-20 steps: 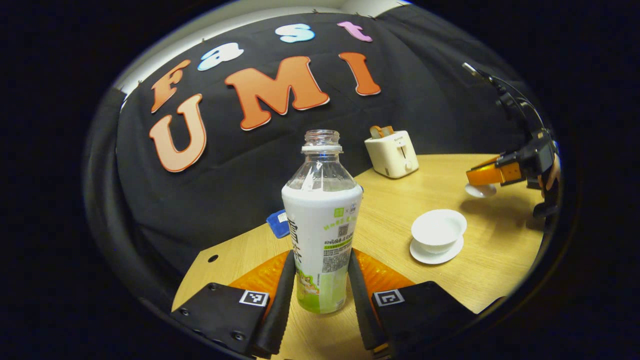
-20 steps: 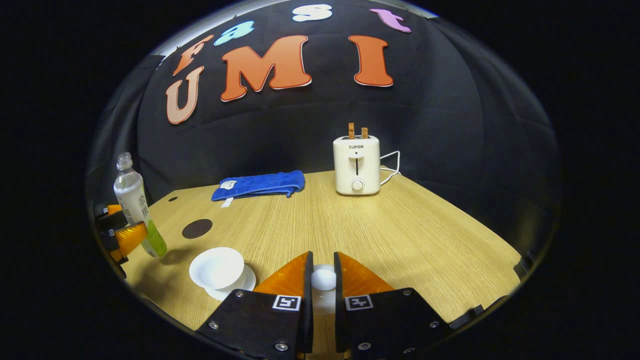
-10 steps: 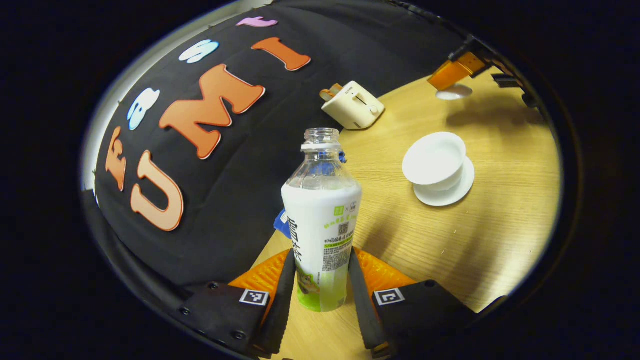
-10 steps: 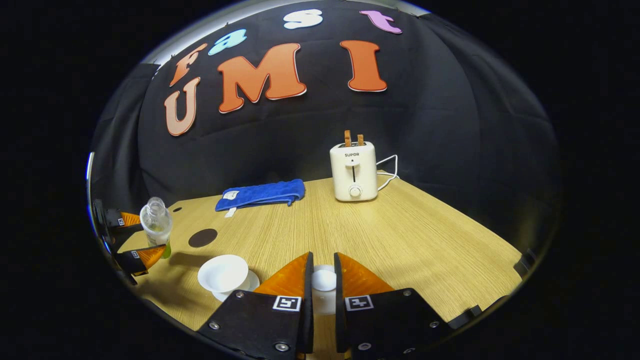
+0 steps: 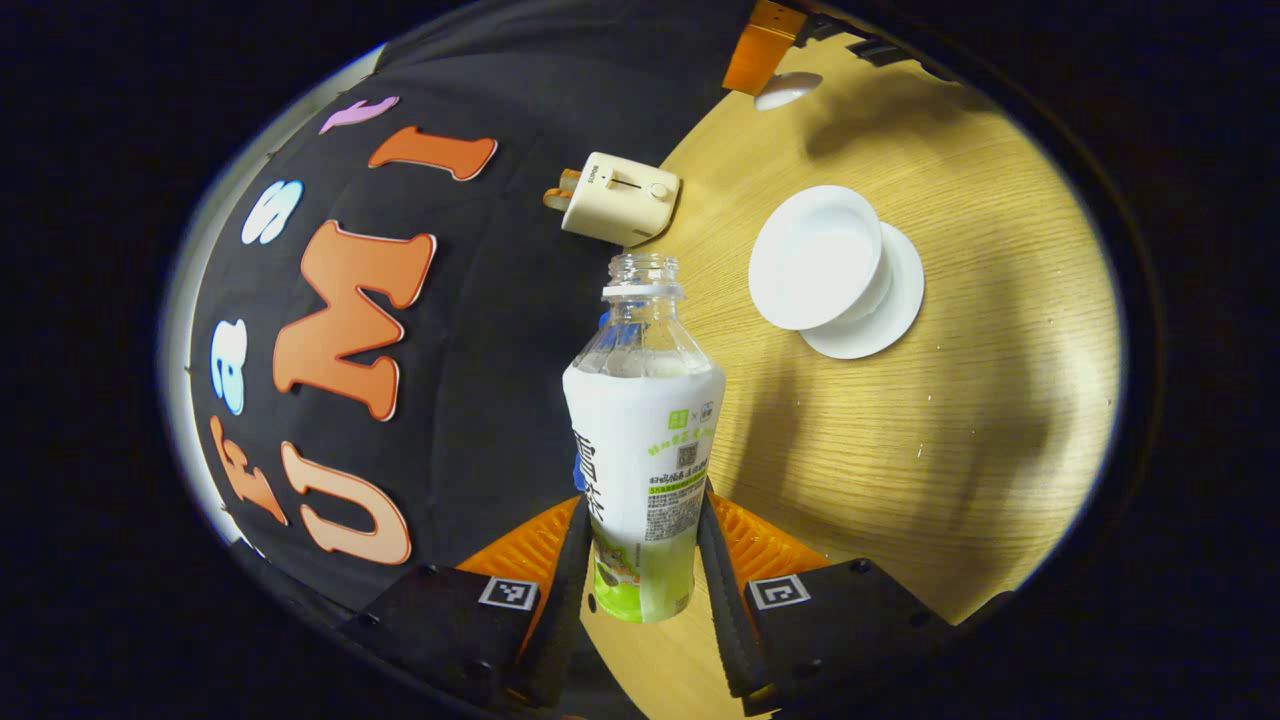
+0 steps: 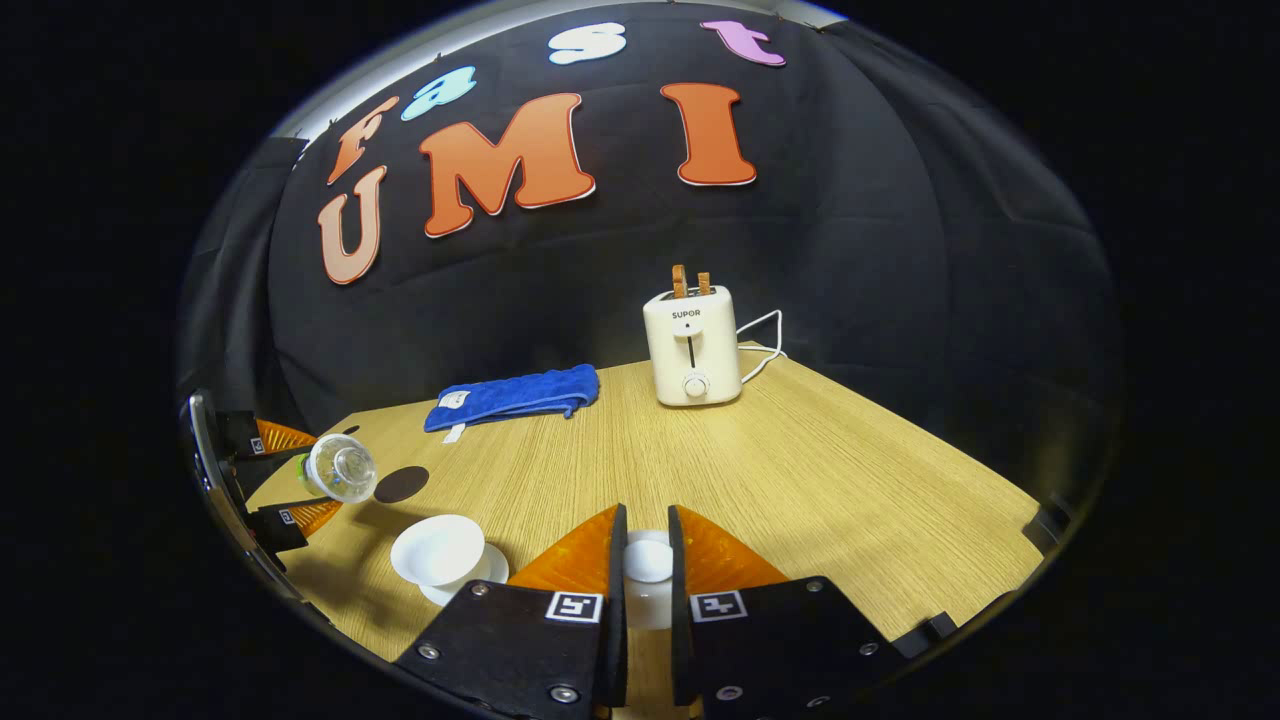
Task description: Open the teacup lid with one hand, grasp the water bottle and pour water into the teacup with the other hand; after pouring, place the water bottle on the coaster and then close the teacup lid.
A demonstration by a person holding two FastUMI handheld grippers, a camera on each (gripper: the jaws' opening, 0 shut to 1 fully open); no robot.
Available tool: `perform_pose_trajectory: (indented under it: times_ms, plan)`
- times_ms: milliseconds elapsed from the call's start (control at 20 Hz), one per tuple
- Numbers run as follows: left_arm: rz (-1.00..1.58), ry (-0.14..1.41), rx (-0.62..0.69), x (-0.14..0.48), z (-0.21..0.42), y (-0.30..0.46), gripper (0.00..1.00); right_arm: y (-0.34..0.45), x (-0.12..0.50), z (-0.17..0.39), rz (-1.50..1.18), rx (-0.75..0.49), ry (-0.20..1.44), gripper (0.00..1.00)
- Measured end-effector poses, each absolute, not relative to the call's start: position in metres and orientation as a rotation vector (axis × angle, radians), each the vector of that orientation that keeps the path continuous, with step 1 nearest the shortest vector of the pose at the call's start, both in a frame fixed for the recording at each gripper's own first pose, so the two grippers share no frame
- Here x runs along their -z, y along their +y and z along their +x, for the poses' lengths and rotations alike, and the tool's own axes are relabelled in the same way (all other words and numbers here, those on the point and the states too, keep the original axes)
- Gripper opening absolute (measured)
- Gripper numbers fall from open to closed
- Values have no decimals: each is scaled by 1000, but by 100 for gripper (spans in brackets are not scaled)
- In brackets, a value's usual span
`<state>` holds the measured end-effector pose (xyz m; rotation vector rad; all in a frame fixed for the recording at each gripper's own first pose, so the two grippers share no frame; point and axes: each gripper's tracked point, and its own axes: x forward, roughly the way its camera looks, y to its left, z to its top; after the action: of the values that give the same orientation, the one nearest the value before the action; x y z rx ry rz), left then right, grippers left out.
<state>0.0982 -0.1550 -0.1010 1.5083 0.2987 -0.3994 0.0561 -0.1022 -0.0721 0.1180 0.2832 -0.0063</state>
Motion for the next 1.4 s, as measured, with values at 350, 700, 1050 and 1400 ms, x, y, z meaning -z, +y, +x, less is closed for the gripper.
perform_pose_trajectory:
  times_ms: [350, 700, 1050, 1400]
  plan:
    - [1716, 274, 439, 95, 102, -164, 62, -101, 72, 56, 117, 0, 283, 18]
    - [1901, 240, 475, 87, 108, -175, 60, -101, 73, 55, 118, -3, 287, 17]
    - [2028, 240, 497, 80, 110, -177, 62, -106, 73, 55, 129, 4, 288, 18]
    - [2099, 241, 510, 77, 112, -180, 62, -107, 74, 55, 129, 5, 294, 17]
